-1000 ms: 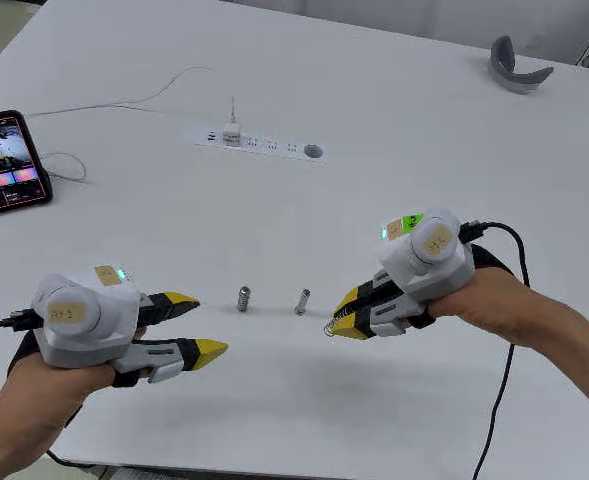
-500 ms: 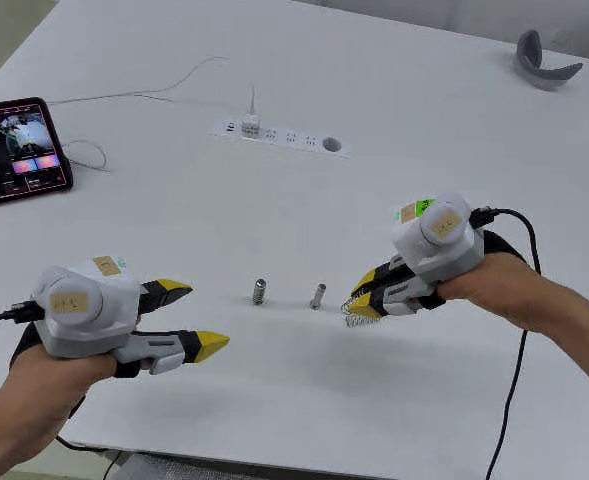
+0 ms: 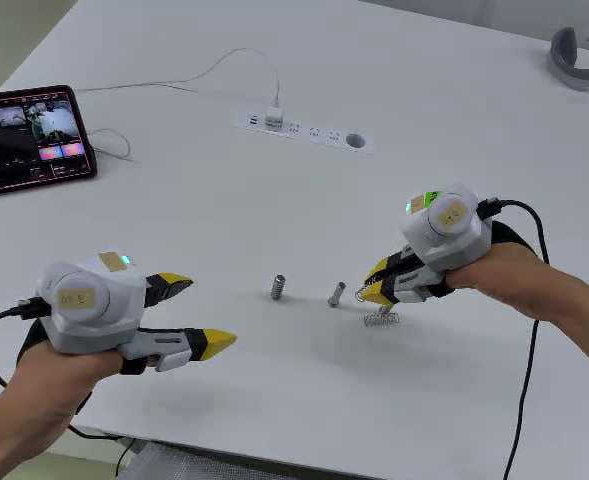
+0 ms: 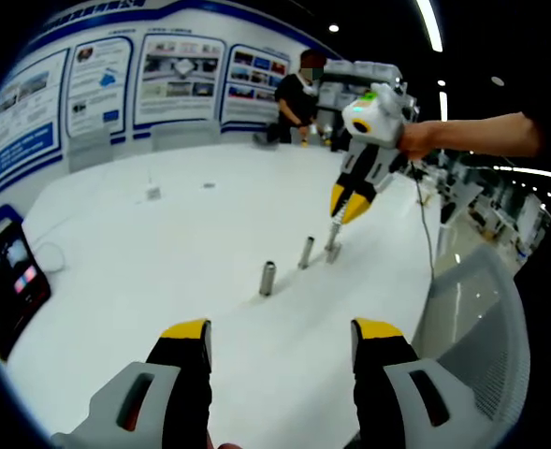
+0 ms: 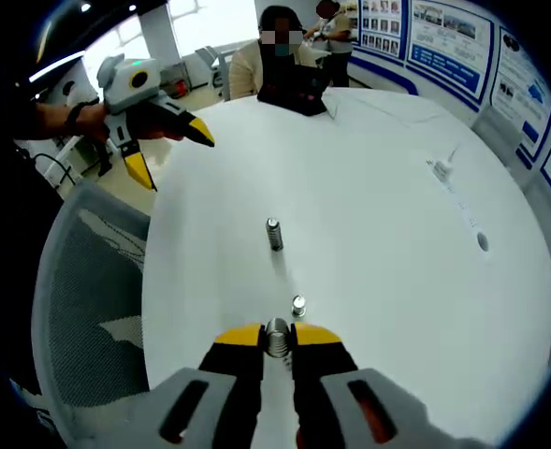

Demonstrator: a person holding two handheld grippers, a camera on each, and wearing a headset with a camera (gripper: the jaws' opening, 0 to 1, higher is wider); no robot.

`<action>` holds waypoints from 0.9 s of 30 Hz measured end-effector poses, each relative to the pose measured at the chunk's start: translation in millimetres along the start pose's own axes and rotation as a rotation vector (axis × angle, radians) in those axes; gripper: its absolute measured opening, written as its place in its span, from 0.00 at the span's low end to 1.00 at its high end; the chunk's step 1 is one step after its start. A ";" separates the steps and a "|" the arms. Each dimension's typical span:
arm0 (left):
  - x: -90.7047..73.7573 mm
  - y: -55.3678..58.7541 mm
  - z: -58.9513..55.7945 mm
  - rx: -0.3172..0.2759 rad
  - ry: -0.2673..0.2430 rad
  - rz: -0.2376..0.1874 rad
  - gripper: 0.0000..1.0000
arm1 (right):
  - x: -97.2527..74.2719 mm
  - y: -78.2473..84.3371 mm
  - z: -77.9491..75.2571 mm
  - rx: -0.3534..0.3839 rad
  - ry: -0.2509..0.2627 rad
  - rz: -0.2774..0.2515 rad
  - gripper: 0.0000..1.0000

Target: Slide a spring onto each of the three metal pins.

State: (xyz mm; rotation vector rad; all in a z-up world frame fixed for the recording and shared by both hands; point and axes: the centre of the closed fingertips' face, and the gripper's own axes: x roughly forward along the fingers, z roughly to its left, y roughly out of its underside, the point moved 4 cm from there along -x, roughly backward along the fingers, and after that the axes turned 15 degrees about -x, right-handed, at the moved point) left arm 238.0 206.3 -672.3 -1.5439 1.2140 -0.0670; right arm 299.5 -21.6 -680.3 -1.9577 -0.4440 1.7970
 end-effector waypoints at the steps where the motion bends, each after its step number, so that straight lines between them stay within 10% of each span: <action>1: -0.9 -0.1 0.6 0.000 -0.002 0.001 0.62 | 2.2 -0.1 -1.7 -0.005 0.000 0.002 0.13; 27: -14.5 5.2 6.7 -0.031 -0.031 -0.001 0.63 | 22.9 -6.4 -17.6 -0.057 0.007 0.021 0.13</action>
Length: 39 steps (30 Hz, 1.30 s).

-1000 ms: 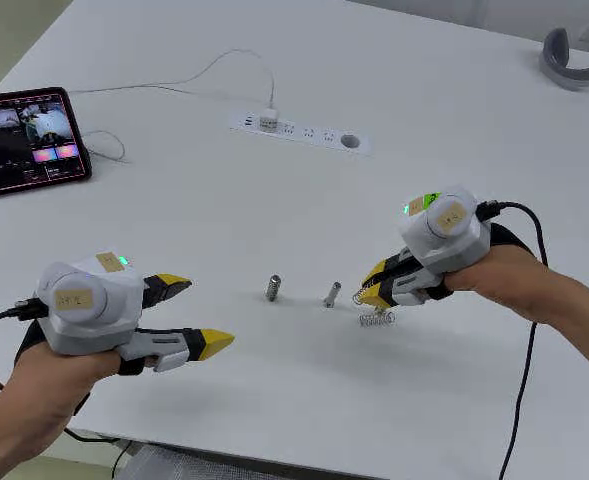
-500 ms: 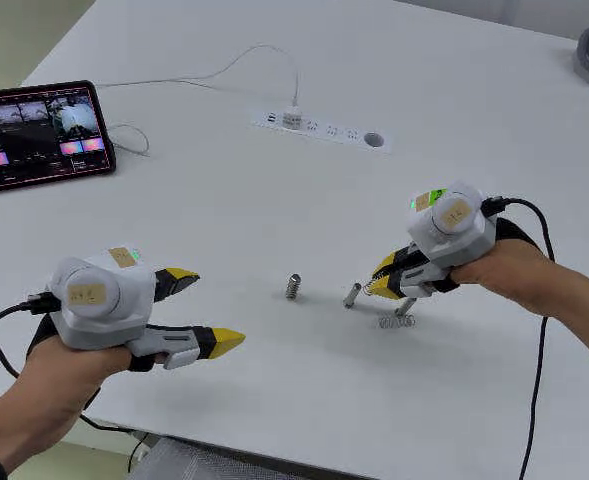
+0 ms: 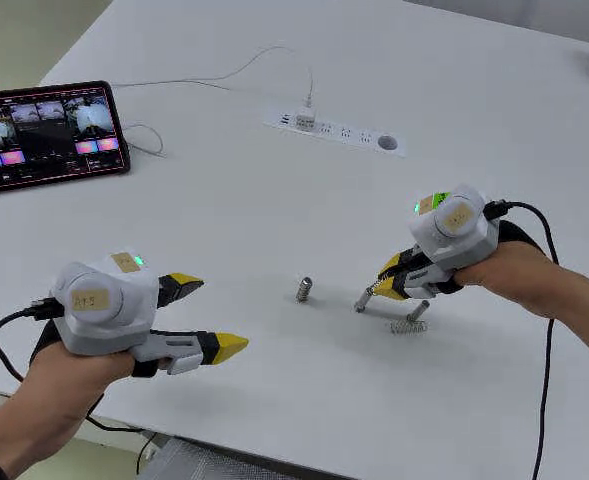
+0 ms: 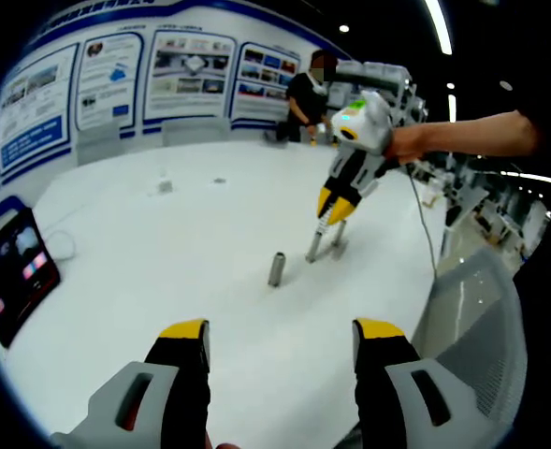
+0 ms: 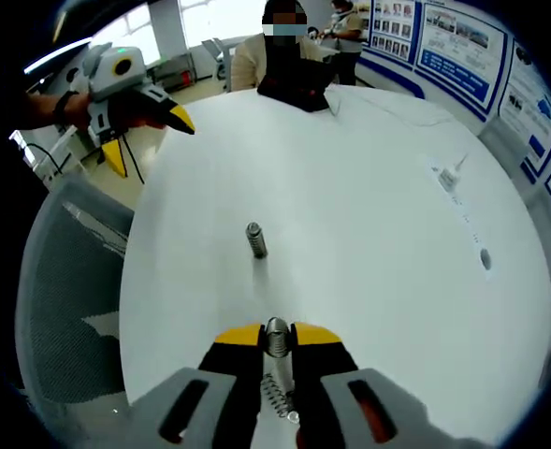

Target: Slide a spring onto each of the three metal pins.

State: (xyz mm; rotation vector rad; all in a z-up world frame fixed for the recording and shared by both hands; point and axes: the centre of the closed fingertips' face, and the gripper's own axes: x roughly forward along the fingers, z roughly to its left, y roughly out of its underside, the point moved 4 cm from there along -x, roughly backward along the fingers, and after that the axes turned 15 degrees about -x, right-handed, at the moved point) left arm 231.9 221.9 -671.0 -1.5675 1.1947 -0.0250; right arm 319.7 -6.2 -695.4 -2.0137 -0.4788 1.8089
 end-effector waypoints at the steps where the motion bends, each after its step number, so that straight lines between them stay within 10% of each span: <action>1: -0.3 0.3 0.2 -0.002 0.000 -0.001 0.63 | 1.5 -0.2 -0.4 0.000 -0.002 0.000 0.13; 39: -5.4 7.0 7.4 -0.009 -0.008 0.014 0.62 | 42.4 10.8 3.5 -0.073 -0.061 0.068 0.13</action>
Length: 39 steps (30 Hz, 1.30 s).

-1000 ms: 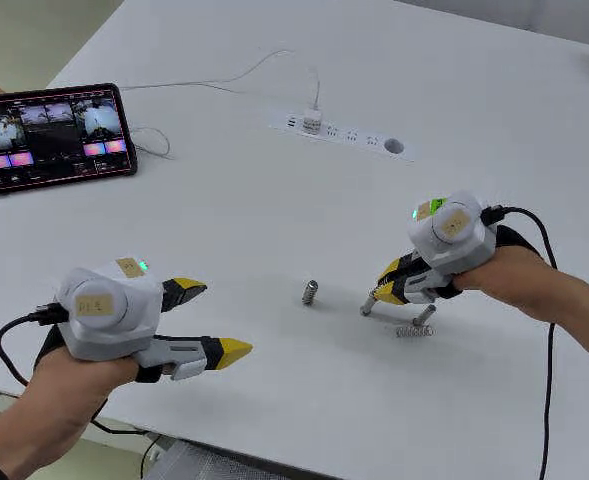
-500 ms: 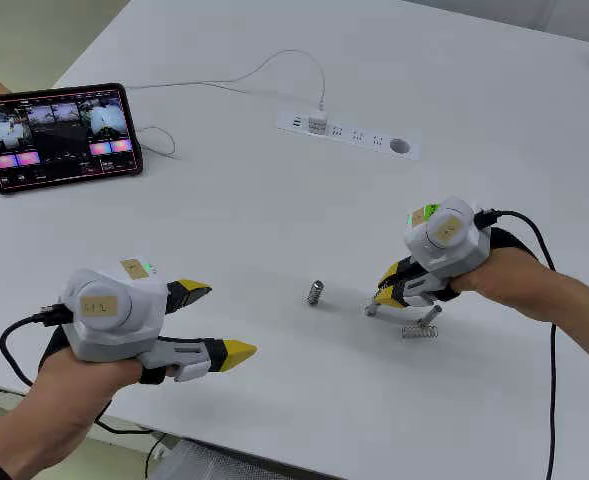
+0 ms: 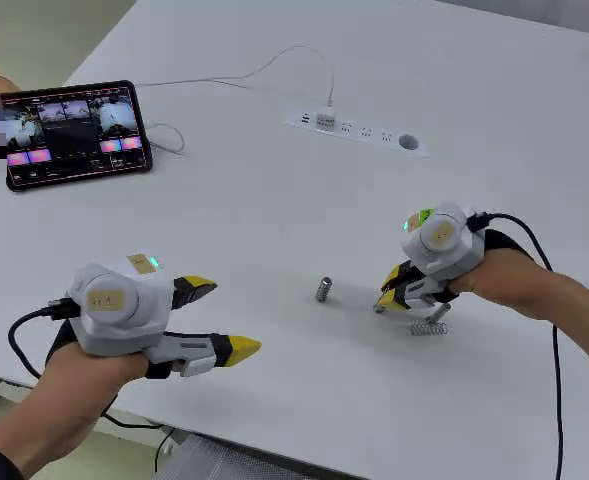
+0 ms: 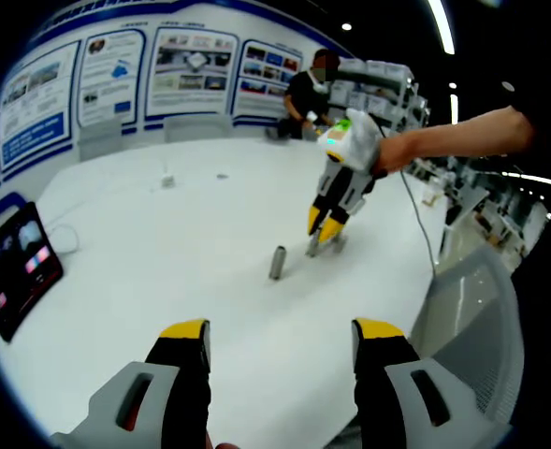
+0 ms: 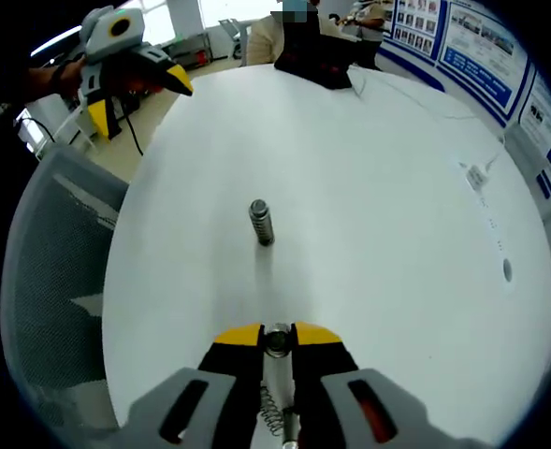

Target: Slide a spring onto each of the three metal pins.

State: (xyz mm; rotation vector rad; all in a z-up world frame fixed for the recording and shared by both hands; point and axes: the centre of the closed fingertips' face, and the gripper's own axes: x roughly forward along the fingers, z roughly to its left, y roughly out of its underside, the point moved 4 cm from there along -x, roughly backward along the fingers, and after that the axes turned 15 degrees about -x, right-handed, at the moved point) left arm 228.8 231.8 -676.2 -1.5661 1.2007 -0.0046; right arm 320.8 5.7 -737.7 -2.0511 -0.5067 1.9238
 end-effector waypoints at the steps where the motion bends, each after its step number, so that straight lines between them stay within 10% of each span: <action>1: -0.1 0.1 0.0 0.000 0.000 0.001 0.62 | 1.0 0.8 -0.4 0.001 0.000 0.000 0.13; 17: -2.1 -2.2 -1.0 0.002 -0.008 -0.002 0.62 | 8.0 3.0 1.6 -0.002 0.003 0.004 0.14; 39: 0.6 -8.8 -9.3 0.017 0.010 -0.013 0.62 | -16.0 14.9 5.1 0.128 0.063 -0.033 0.46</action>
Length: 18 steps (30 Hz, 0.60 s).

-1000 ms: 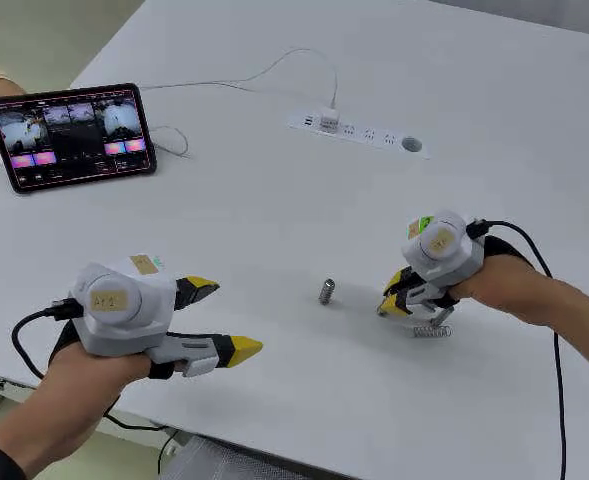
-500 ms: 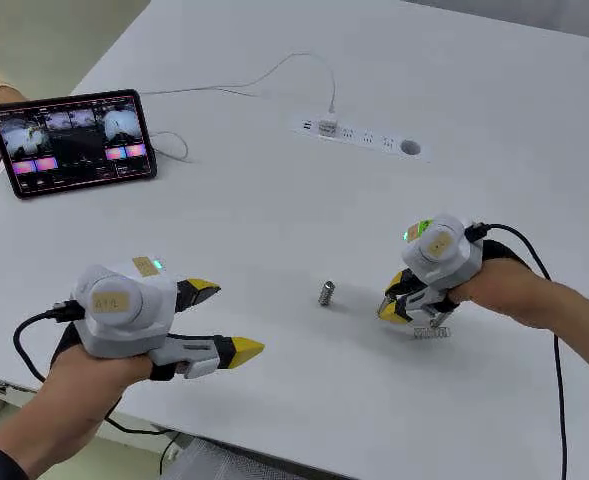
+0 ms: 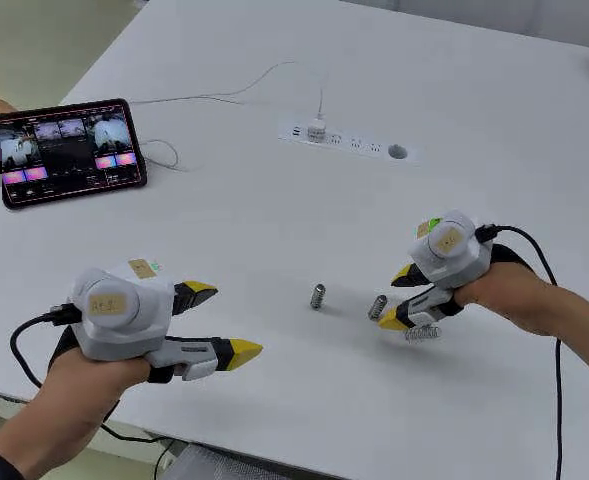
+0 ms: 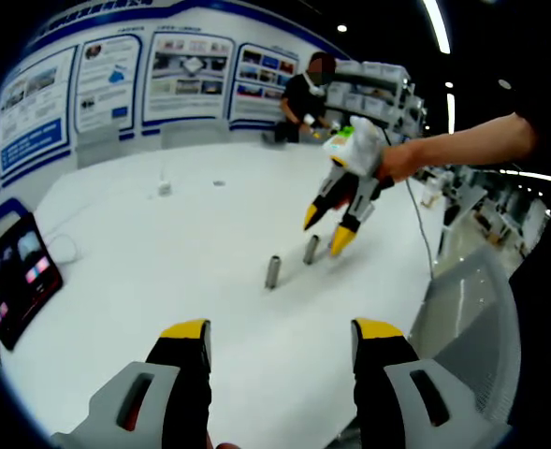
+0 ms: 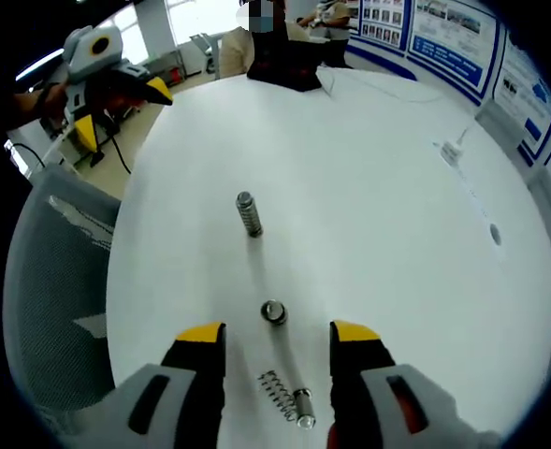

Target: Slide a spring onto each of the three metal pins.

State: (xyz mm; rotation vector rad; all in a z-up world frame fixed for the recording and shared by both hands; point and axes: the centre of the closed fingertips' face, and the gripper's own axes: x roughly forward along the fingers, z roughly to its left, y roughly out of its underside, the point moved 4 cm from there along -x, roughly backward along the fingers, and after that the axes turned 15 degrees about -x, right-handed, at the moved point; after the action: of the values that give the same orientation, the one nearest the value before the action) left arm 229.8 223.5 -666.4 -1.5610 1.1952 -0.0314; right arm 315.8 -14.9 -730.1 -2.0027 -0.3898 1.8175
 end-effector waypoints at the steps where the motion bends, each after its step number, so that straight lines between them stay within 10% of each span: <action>1: 0.0 -0.1 -0.6 -0.003 0.003 -0.001 0.62 | -0.9 0.4 0.5 0.010 0.003 -0.005 0.46; 18: -1.5 0.2 -4.8 -0.009 0.004 -0.009 0.61 | -20.1 0.8 4.8 0.185 0.104 -0.148 0.48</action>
State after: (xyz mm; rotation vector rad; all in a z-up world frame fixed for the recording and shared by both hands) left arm 226.1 221.1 -663.9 -1.5744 1.1928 -0.0352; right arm 308.8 -24.4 -713.2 -1.8809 -0.3170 1.5917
